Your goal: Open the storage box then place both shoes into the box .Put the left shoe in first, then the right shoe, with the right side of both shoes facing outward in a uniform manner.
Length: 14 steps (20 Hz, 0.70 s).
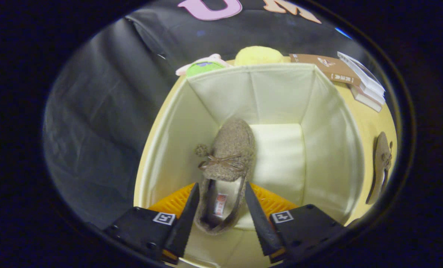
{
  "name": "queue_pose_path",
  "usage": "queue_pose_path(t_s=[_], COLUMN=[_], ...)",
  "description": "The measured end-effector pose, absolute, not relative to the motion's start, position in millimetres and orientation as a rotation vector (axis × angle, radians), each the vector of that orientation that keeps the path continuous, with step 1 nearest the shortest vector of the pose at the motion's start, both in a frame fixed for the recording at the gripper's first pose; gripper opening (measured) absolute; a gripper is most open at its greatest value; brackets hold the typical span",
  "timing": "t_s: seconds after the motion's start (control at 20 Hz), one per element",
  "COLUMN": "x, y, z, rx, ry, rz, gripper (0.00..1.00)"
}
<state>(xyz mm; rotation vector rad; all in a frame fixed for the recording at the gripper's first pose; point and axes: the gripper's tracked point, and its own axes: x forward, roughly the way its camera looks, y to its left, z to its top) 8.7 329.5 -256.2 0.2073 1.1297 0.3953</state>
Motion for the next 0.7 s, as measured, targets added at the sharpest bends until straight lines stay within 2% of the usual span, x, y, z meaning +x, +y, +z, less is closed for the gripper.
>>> queue_pose_path(t_s=[0.15, 0.35, 0.6, 0.7], x=[15, 28, 34, 35], y=[323, 294, 219, 182], z=[-218, -173, -150, -165], rx=[0.156, 0.128, 0.044, 0.015], ry=[0.995, 0.813, 0.704, 0.689], rz=[0.467, 0.477, 0.419, 0.393], gripper=[0.75, 1.00, 1.00, 1.00])
